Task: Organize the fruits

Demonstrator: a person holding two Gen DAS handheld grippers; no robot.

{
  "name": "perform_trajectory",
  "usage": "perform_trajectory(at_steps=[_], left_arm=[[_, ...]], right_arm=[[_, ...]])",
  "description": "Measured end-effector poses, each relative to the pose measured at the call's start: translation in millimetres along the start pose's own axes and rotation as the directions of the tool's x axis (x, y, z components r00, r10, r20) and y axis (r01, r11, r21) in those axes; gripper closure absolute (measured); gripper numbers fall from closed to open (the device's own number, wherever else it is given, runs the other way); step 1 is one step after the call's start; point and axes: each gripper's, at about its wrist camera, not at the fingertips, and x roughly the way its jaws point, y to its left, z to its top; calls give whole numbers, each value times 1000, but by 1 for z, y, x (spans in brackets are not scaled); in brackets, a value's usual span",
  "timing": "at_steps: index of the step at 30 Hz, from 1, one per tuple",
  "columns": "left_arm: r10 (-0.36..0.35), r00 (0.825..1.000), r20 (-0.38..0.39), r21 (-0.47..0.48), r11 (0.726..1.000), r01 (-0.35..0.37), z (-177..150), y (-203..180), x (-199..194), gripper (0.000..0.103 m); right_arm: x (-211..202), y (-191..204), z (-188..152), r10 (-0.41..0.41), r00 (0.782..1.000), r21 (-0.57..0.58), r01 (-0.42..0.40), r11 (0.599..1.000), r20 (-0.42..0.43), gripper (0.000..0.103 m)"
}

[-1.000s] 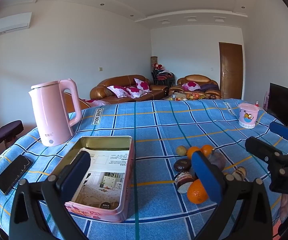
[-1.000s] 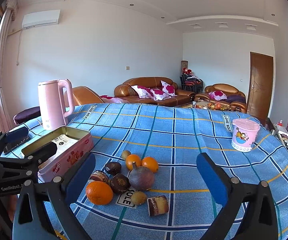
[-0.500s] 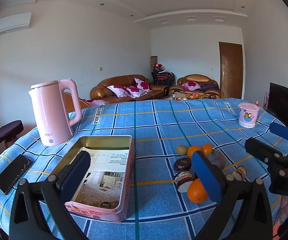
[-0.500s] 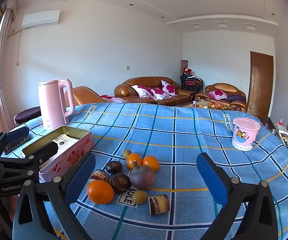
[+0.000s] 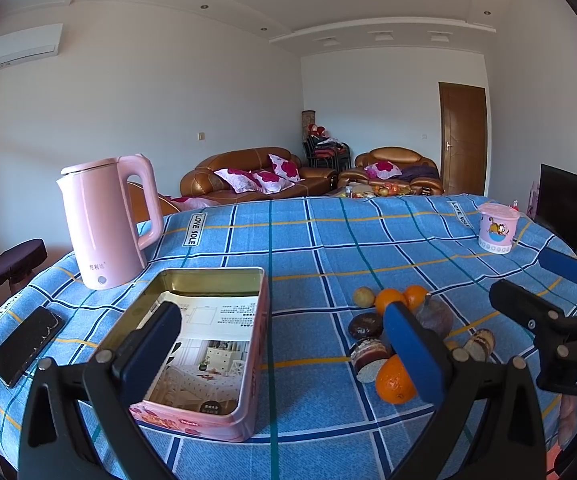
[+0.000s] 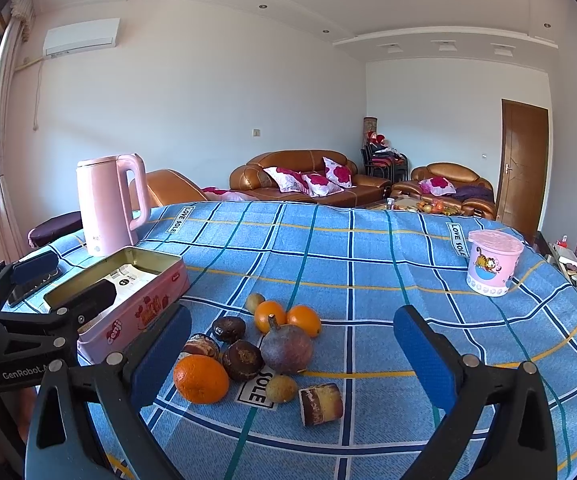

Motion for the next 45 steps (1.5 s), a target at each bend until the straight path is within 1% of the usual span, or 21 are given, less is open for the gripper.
perform_trajectory(at_steps=[16, 23, 26, 29, 32, 34, 36, 37, 39, 41, 42, 43, 44, 45], left_arm=[[-3, 1000, -17, 8, 1000, 3, -4, -4, 6, 0], [-4, 999, -32, 13, 1000, 4, -8, -8, 10, 0], [-26, 999, -47, 5, 1000, 26, -13, -10, 15, 0], [-43, 997, -71, 13, 999, 44, -20, -15, 21, 1], [-66, 994, -85, 12, 998, 67, -24, -20, 25, 4], [-91, 991, -98, 13, 996, 93, -26, -25, 26, 10], [-110, 988, -106, 19, 993, 113, -28, -30, 28, 12], [-121, 986, -111, 20, 992, 124, -29, -32, 28, 15], [-144, 981, -129, 19, 989, 148, -31, -37, 30, 18], [-168, 976, -141, 18, 985, 172, -33, -42, 31, 18], [-175, 974, -143, 21, 984, 179, -34, -44, 31, 19], [-179, 973, -144, 25, 983, 184, -35, -47, 31, 20], [-183, 972, -145, 27, 982, 189, -35, -49, 31, 21], [-189, 971, -147, 28, 980, 195, -36, -50, 32, 21]], right_arm=[[2, -6, -6, -3, 1000, 11, 3, 1000, -4, 1], [7, -12, -12, -10, 1000, 21, 10, 1000, -21, 1], [11, -16, -17, -24, 999, 14, 25, 1000, -31, 1], [19, -21, -26, -58, 997, -3, 58, 998, -53, 1], [27, -26, -35, -80, 993, -5, 80, 997, -88, 1], [31, -30, -38, -69, 992, 0, 69, 998, -106, 1], [34, -30, -40, -62, 990, -8, 61, 998, -124, 1], [35, -30, -41, -54, 990, -14, 53, 999, -131, 3], [37, -29, -43, -23, 988, -17, 20, 1000, -154, 11], [43, -28, -47, 6, 981, -15, -9, 1000, -192, 24], [46, -27, -49, 20, 978, -15, -23, 1000, -209, 27], [47, -27, -50, 32, 974, -16, -37, 999, -222, 36], [49, -26, -52, 41, 972, -15, -46, 999, -231, 47], [51, -27, -53, 51, 969, -9, -55, 998, -240, 52]])
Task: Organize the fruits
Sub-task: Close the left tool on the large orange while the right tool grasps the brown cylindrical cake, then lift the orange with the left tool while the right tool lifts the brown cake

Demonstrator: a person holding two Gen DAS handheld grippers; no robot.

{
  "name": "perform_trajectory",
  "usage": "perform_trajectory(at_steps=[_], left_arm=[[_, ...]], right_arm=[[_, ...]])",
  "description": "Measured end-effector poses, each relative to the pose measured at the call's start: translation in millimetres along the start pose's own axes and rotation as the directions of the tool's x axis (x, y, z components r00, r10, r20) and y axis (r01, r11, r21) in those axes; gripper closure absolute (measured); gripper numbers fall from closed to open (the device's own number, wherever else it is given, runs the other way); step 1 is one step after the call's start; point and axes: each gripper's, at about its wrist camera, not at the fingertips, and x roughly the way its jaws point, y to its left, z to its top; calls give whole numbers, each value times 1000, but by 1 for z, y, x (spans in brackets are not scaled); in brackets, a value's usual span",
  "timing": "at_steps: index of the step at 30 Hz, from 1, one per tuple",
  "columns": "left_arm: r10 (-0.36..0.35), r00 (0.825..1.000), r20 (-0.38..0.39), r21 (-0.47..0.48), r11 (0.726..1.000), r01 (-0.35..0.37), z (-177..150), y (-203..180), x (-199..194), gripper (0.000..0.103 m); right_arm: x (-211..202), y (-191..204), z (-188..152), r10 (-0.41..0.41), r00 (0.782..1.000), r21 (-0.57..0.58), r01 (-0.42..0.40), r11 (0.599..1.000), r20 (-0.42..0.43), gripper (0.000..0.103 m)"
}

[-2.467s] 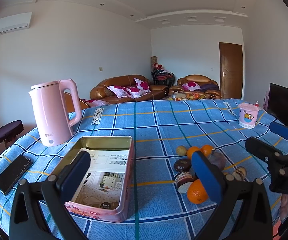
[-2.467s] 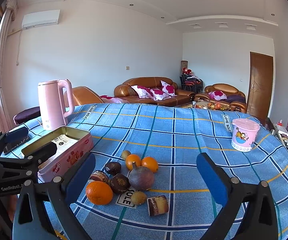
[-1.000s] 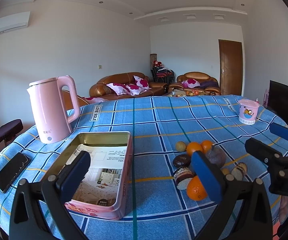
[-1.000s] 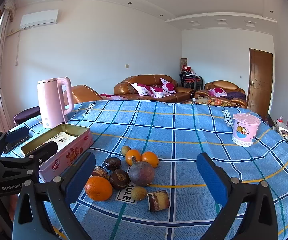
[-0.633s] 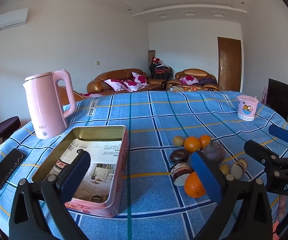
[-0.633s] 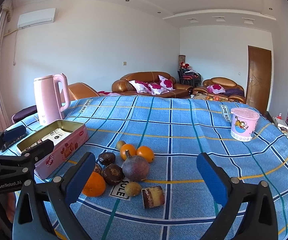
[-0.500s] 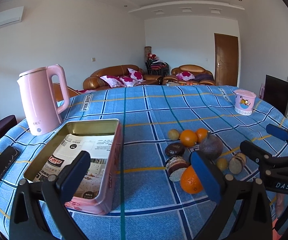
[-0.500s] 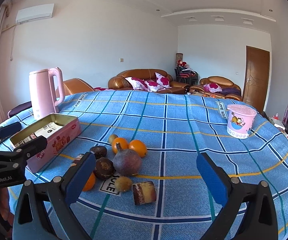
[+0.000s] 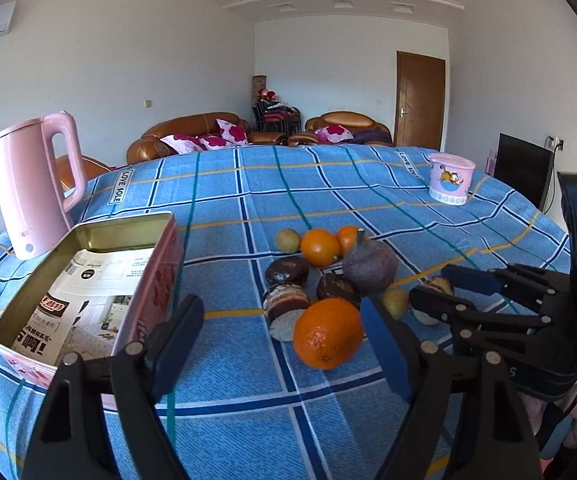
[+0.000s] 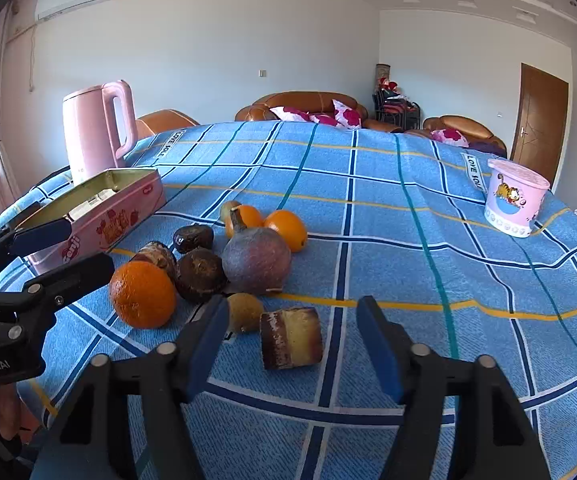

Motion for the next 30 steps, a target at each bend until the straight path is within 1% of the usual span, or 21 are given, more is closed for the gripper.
perform_trajectory(at_steps=[1, 2, 5, 10, 11, 13, 15, 19, 24, 26, 27, 30], left_arm=[[-6, 1000, -2, 1, 1000, 6, 0, -1, 1, 21], [-12, 1000, -5, 1, 1000, 12, -1, -2, 2, 21], [-31, 999, -27, -6, 1000, 30, -2, -3, 6, 21], [-44, 998, -54, -4, 999, 44, -3, -6, 15, 22], [-45, 997, -64, -3, 999, 44, -3, -6, 18, 25], [-55, 995, -87, -5, 999, 54, -4, -8, 23, 38], [-71, 992, -103, -10, 997, 70, -4, -8, 27, 38], [-67, 991, -114, -2, 998, 67, -3, -10, 30, 39], [-87, 988, -128, 7, 996, 89, -2, -14, 33, 40], [-94, 988, -124, 15, 995, 97, -3, -15, 33, 45], [-100, 987, -128, 17, 994, 103, -3, -15, 34, 54], [-117, 986, -122, 8, 993, 119, -4, -12, 32, 57]], right_arm=[[1, -1, -1, 15, 1000, 7, -15, 1000, -7, 59], [2, -2, -1, 31, 999, 12, -31, 999, -13, 65], [2, -2, -2, 45, 999, 12, -45, 999, -12, 70], [-2, -6, -3, 51, 998, 45, -52, 998, 24, 71], [-3, -9, -3, 51, 998, 59, -53, 997, 33, 71], [-3, -11, -3, 56, 998, 77, -59, 995, 41, 71], [-3, -10, -2, 55, 998, 75, -58, 995, 43, 71], [-4, -8, -2, 51, 998, 61, -53, 997, 47, 71], [-4, -7, -2, 50, 998, 49, -52, 997, 46, 71], [-3, -7, -2, 49, 998, 46, -51, 998, 45, 71], [-3, -7, -2, 48, 998, 46, -50, 998, 46, 71], [-3, -7, -2, 52, 998, 48, -54, 997, 48, 71]])
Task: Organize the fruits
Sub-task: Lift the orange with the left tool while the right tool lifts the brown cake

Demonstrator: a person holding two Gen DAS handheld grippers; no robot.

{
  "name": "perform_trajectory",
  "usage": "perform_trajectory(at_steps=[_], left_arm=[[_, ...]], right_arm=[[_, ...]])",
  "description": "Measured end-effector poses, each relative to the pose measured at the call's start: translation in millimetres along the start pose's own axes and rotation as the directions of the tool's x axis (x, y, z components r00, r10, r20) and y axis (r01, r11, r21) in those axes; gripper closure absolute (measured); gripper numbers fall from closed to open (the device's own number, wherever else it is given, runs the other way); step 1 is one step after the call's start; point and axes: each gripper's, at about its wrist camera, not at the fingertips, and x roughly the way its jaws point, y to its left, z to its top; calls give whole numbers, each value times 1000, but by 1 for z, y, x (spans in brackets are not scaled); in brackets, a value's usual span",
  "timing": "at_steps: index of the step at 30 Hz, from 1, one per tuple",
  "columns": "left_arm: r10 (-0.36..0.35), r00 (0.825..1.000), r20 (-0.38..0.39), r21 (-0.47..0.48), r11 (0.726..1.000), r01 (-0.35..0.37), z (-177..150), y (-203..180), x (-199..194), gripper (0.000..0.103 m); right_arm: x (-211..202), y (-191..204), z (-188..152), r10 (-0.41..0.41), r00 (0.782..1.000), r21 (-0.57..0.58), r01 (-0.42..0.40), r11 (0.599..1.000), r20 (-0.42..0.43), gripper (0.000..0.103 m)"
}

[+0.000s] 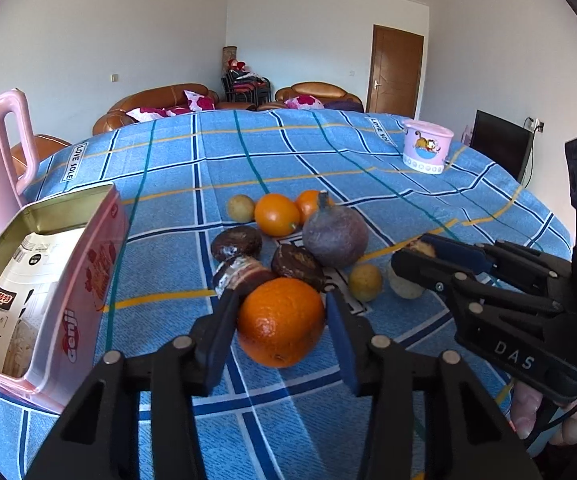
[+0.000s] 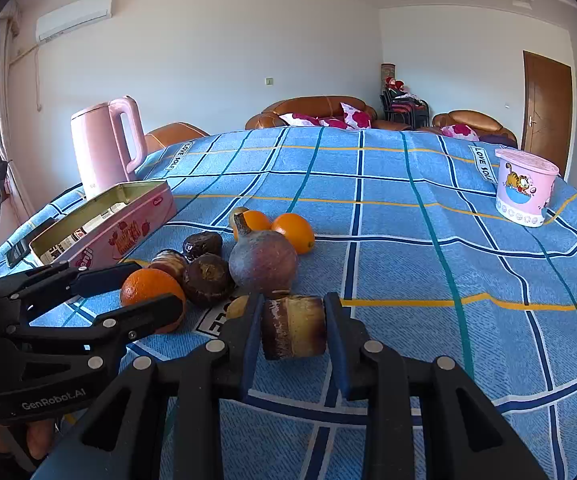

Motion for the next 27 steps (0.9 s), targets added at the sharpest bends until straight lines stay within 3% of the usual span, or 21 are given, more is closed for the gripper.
perform_trajectory(at_steps=[4, 27], left_arm=[[-21, 999, 29, -12, 1000, 21, -1, 2, -4, 57], [2, 985, 173, 12, 1000, -5, -7, -2, -23, 57]], right_arm=[[-3, 1, -1, 3, 1000, -7, -3, 1000, 20, 71], [-18, 5, -6, 30, 991, -43, -25, 999, 129, 71]])
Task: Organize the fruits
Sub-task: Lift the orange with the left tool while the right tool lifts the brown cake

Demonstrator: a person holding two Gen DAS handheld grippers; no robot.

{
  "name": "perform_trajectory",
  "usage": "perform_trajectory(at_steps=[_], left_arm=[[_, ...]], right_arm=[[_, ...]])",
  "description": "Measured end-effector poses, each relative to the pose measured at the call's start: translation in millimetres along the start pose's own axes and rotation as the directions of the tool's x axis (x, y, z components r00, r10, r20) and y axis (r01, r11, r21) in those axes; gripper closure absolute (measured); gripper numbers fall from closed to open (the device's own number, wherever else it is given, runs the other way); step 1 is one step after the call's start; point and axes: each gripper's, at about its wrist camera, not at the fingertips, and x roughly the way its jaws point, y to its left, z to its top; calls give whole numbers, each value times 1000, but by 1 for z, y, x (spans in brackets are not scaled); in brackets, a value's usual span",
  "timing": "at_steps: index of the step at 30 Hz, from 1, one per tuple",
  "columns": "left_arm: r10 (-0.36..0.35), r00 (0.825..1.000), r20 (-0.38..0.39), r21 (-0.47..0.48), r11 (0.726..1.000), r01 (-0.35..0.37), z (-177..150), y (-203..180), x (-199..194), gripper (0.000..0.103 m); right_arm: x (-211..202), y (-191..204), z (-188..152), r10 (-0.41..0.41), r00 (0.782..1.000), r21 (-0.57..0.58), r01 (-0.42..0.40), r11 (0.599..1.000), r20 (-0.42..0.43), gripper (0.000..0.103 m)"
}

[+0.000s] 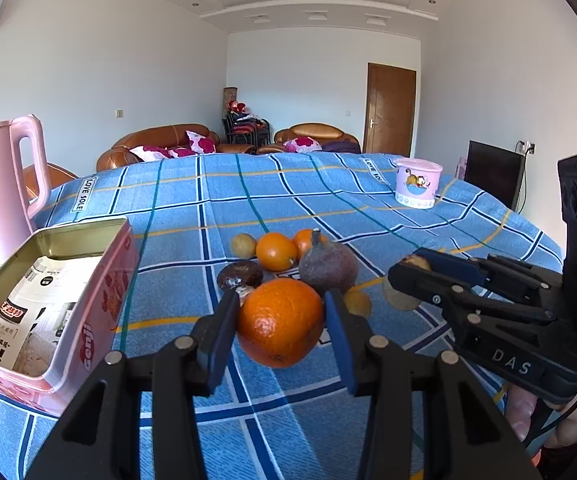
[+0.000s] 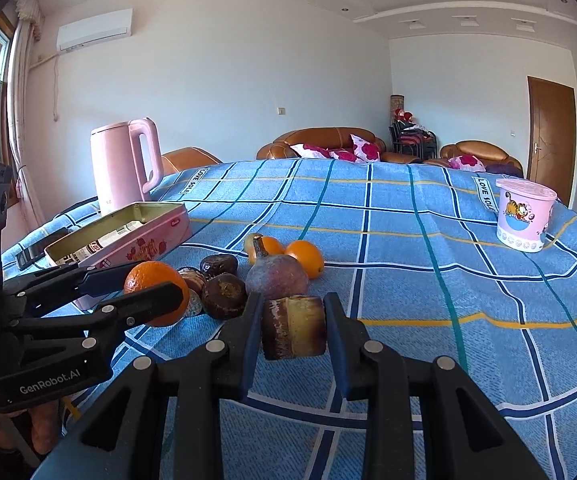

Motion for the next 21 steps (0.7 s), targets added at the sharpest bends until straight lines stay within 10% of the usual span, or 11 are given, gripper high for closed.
perform_trajectory(at_steps=[21], left_arm=[[13, 998, 61, 44, 999, -16, -3, -8, -8, 58]], right_arm=[[-9, 2, -3, 11, 998, -19, -10, 1000, 64, 71]])
